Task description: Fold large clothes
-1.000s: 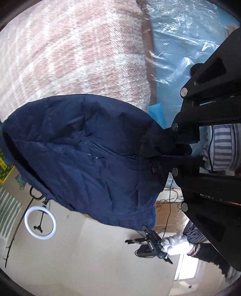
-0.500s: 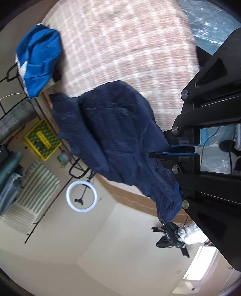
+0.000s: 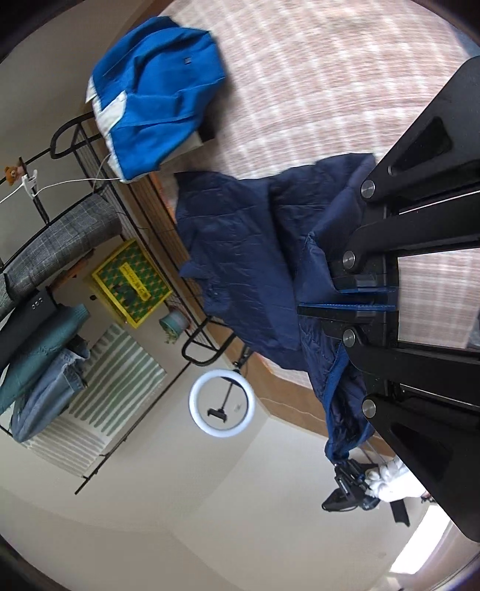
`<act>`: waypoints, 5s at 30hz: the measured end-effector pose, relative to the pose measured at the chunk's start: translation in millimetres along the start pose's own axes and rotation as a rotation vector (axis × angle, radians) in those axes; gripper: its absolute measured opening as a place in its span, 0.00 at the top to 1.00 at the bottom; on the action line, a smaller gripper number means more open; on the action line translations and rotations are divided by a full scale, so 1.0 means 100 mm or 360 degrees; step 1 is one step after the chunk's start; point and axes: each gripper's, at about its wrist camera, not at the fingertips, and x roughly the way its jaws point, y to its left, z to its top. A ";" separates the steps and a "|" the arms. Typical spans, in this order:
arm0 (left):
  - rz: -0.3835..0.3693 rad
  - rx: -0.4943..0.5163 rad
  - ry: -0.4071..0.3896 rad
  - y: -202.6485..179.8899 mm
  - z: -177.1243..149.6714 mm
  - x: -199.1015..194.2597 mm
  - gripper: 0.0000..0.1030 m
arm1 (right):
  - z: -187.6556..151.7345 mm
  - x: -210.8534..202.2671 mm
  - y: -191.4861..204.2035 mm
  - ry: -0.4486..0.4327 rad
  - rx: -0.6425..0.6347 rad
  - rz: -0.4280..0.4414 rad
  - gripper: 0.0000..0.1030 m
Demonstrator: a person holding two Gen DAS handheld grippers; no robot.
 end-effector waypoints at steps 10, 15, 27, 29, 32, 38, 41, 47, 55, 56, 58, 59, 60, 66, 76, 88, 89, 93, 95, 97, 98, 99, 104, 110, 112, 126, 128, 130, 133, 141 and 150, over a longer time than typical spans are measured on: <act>0.0102 0.0040 -0.0010 -0.04 0.86 1.20 0.96 | 0.91 0.94 -0.07 -0.0027 -0.0084 -0.0159 0.98; 0.0155 0.0069 0.0003 0.00 1.17 1.90 0.96 | 1.29 1.48 -0.24 -0.0021 -0.0101 -0.0254 0.98; 0.0292 0.0112 0.0023 0.15 1.54 3.21 0.96 | 1.82 2.64 -0.85 0.0009 -0.0092 -0.0426 0.98; 0.0316 0.0133 0.0021 0.16 1.55 3.36 0.96 | 1.85 2.79 -0.94 0.0024 -0.0108 -0.0468 0.98; 0.0374 0.0177 0.0011 0.19 1.54 3.59 0.96 | 1.88 2.99 -1.03 0.0034 -0.0154 -0.0524 0.98; 0.0457 0.0185 0.0056 0.32 1.41 3.95 0.95 | 1.82 3.31 -1.19 0.0132 -0.0216 -0.0610 0.97; 0.0434 0.0184 0.0070 0.32 1.44 3.92 0.88 | 1.88 3.28 -1.23 0.0185 -0.0170 -0.0586 0.95; 0.0436 0.0218 -0.0066 0.20 1.54 3.54 0.43 | 1.99 2.96 -1.11 0.0122 -0.0193 -0.0463 0.88; 0.0460 0.0722 -0.0073 -0.22 1.17 3.26 0.43 | 2.04 2.38 -0.93 -0.0144 -0.0262 -0.0425 0.49; 0.0449 0.0782 -0.0045 -0.26 1.10 3.28 0.48 | 1.98 2.38 -0.84 -0.0119 -0.0334 -0.0400 0.54; 0.0467 0.0918 0.0008 -0.39 0.96 3.41 0.51 | 1.84 2.50 -0.67 -0.0032 -0.0496 -0.0381 0.57; 0.0483 0.0966 0.0017 -0.45 0.92 3.47 0.52 | 1.73 2.63 -0.56 0.0028 -0.0610 -0.0407 0.57; 0.0505 0.1014 0.0024 -0.51 0.88 3.56 0.52 | 1.66 2.78 -0.47 0.0067 -0.0699 -0.0442 0.57; 0.0677 0.1075 0.0039 -0.59 0.86 4.09 0.51 | 1.63 3.55 -0.29 0.0135 -0.0919 -0.0561 0.57; 0.0844 0.0733 0.0125 0.02 1.10 4.53 0.50 | 1.87 4.15 -1.06 0.0274 -0.0663 -0.0897 0.56; 0.0569 0.1093 0.0077 -0.83 0.38 3.69 0.50 | 1.36 2.96 -0.41 0.0197 -0.0794 -0.0595 0.54; 0.0570 0.1132 0.0104 -0.87 0.27 3.67 0.50 | 1.20 2.84 -0.37 0.0216 -0.0802 -0.0558 0.54; 0.0573 0.1130 0.0187 -0.84 -0.05 3.61 0.50 | 0.65 2.58 -0.33 0.0313 -0.0824 -0.0450 0.54; 0.0658 0.1167 0.0188 -0.77 -0.16 3.68 0.50 | 0.44 2.55 -0.36 0.0347 -0.0853 -0.0455 0.54; 0.0682 0.1152 0.0196 -0.63 -0.24 3.75 0.50 | 0.28 2.60 -0.42 0.0401 -0.0890 -0.0497 0.54; 0.0697 0.1179 0.0160 -0.60 -0.29 3.79 0.50 | 0.21 2.66 -0.49 0.0432 -0.0880 -0.0525 0.54; 0.0708 0.1221 0.0126 -0.61 -0.37 3.79 0.50 | 0.17 2.68 -0.55 0.0446 -0.0856 -0.0540 0.54; 0.0764 0.1255 0.0150 -0.74 -0.36 3.72 0.50 | 0.14 2.59 -0.57 0.0408 -0.0853 -0.0665 0.54; 0.0493 0.1271 0.0072 -1.21 -0.59 3.06 0.50 | 0.19 1.79 -0.74 0.0240 -0.0438 -0.0528 0.41; 0.0404 0.1283 0.0125 -1.33 -0.74 3.01 0.50 | 0.14 1.51 -0.91 0.0173 -0.0240 -0.0488 0.39; 0.0377 0.1333 0.0251 -1.31 -1.33 3.34 0.50 | -0.11 1.28 -1.40 0.0074 0.0256 -0.0293 0.39; 0.0372 0.1334 0.0228 -1.34 -1.30 3.28 0.50 | -0.05 1.38 -1.45 0.0085 0.0322 -0.0251 0.39; 0.0360 0.1343 0.0203 -1.38 -1.31 3.22 0.50 | -0.07 1.48 -1.52 0.0118 0.0427 -0.0232 0.39; 0.0330 0.1326 0.0214 -1.37 -1.34 3.20 0.50 | -0.11 1.58 -1.60 0.0154 0.0552 -0.0135 0.78; 0.0342 0.1349 0.0240 -1.26 -1.41 3.32 0.50 | -0.09 1.44 -1.41 0.0128 0.0263 -0.0401 0.95; 0.0244 0.1173 0.0140 -1.44 -0.86 2.95 0.50 | -0.28 1.32 -1.56 0.0109 0.0539 -0.0139 0.36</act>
